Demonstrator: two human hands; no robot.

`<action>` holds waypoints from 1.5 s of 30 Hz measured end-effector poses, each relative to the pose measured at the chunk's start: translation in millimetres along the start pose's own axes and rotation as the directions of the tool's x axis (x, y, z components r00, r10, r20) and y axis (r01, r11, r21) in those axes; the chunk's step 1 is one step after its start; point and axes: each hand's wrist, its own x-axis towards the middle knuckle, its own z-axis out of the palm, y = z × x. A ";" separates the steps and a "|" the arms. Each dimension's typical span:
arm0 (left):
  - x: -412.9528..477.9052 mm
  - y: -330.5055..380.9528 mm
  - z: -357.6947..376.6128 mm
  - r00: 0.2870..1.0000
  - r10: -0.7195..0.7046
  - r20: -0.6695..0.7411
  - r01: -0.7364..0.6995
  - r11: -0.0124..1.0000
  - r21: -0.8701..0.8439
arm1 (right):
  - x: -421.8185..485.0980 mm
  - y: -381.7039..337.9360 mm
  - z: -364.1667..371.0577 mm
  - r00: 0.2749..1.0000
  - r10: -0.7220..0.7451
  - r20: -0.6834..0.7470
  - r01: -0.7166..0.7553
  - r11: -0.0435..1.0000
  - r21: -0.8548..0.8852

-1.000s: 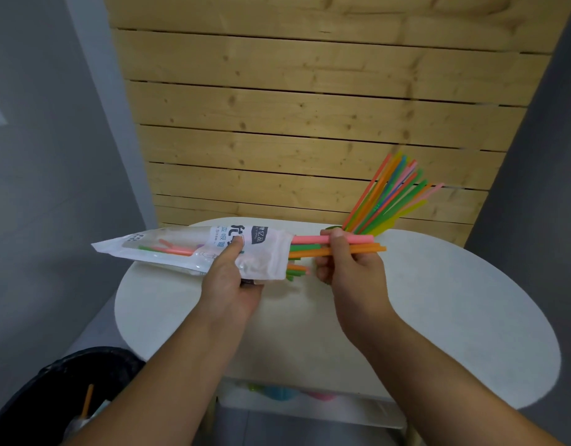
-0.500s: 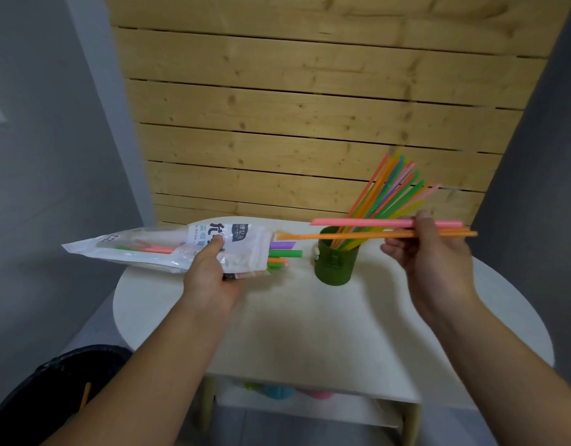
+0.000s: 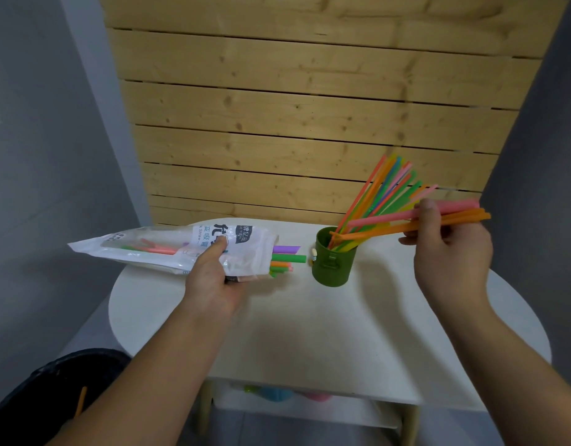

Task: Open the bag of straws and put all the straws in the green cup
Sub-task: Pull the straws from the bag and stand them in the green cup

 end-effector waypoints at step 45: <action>-7.2 -11.2 1.6 0.993 0.038 0.107 -0.044 0.998 0.054 | 35.0 56.9 48.8 0.832 0.394 0.391 -0.409 0.911 -0.047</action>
